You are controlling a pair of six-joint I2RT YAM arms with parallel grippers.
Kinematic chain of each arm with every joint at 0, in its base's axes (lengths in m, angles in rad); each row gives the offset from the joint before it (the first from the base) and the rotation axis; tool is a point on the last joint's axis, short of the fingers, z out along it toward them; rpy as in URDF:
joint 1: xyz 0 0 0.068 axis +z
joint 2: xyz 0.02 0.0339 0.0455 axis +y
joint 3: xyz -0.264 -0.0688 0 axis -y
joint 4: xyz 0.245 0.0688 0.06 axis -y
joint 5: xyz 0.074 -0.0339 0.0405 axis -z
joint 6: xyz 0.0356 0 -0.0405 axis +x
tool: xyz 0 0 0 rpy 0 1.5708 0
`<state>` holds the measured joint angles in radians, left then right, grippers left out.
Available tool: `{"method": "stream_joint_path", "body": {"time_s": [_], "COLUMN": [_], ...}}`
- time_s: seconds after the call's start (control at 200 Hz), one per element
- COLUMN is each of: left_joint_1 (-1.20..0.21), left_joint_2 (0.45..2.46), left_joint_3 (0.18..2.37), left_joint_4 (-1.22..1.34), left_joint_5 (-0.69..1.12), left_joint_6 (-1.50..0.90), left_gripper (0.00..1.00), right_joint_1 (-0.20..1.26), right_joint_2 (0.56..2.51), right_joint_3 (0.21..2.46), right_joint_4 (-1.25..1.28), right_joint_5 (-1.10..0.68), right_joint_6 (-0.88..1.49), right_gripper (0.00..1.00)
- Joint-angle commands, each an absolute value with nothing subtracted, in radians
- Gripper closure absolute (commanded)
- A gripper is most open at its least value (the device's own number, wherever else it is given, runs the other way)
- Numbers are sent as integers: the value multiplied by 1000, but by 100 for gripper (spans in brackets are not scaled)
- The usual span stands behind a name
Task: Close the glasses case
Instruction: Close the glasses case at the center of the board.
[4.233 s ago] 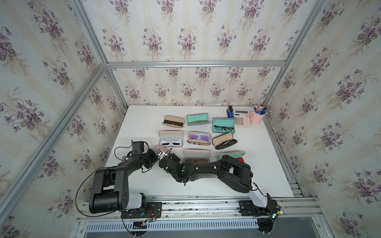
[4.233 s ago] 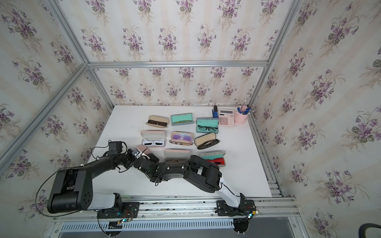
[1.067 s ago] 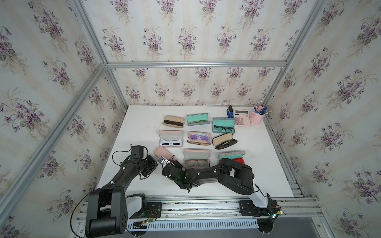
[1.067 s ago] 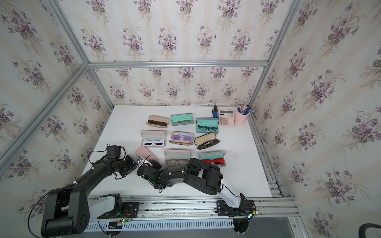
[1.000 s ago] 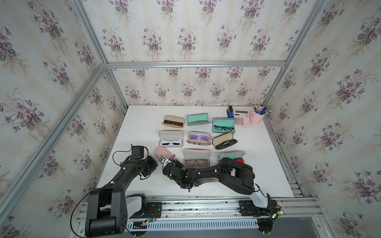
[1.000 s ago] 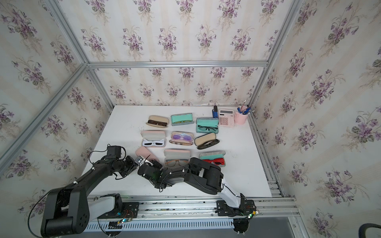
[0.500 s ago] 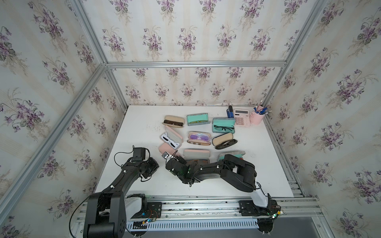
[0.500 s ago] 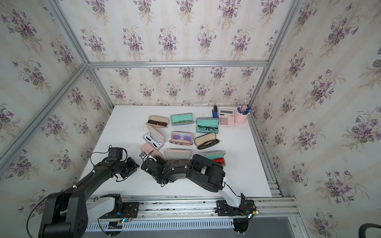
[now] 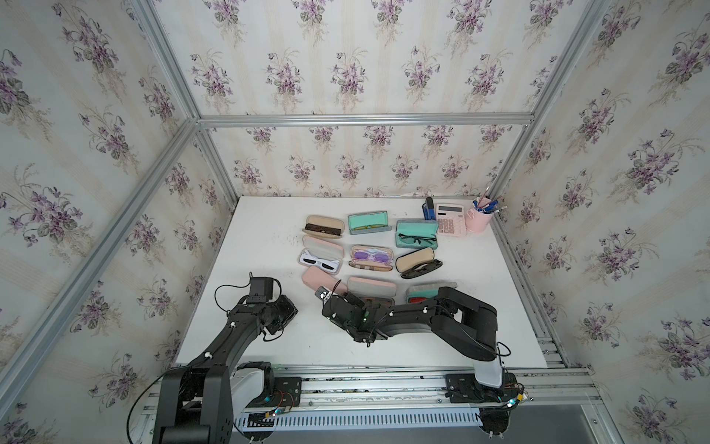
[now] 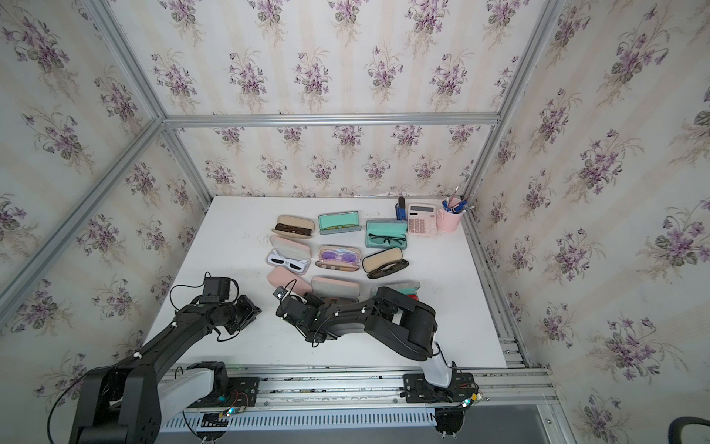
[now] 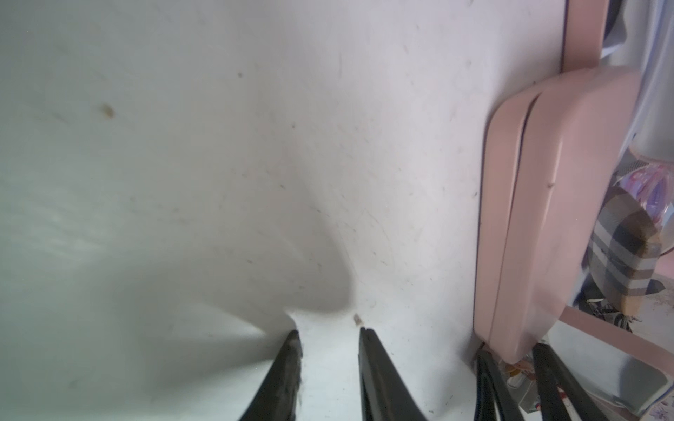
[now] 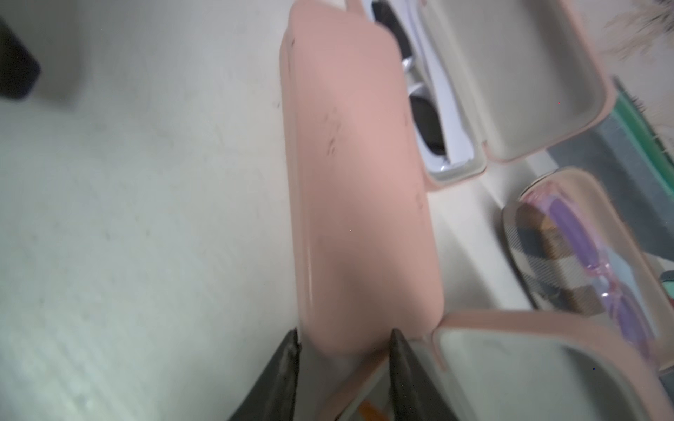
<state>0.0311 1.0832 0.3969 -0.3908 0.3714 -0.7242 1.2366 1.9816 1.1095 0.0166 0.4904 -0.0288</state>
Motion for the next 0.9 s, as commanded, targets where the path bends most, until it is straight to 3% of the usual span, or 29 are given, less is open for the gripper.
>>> {"method": "stream_joint_path", "body": {"time_s": [0.0,0.13,0.215,0.375,0.535,0.714,0.894], "left_joint_1": [0,-48,-70,-149,-299,-537,-650], "left_joint_2": [1041,938,853,746,760,835,1016], "left_joint_3": [395,397,396,394,401,435,480], "left_joint_4": [-414,-466,-505,-543,-511,-465,-376], "left_joint_5": [364,363,334,322,274,125,76], "left_joint_6": [-736,-744,-756,-796,-845,-926,-965], "left_gripper": [59,35,30,29,29,30,34], "right_joint_1": [1236,1235,1235,1231,1205,1126,1021], "right_joint_2": [1926,1822,1767,1678,1567,1416,1327], "right_joint_3": [1091,1045,1031,1015,1007,979,925], "right_joint_4": [-76,-26,-14,-6,-42,-118,-173], "right_joint_5": [371,282,230,163,128,115,86], "right_joint_6": [-17,0,13,46,93,156,205], "right_gripper": [59,57,57,56,55,54,54]}}
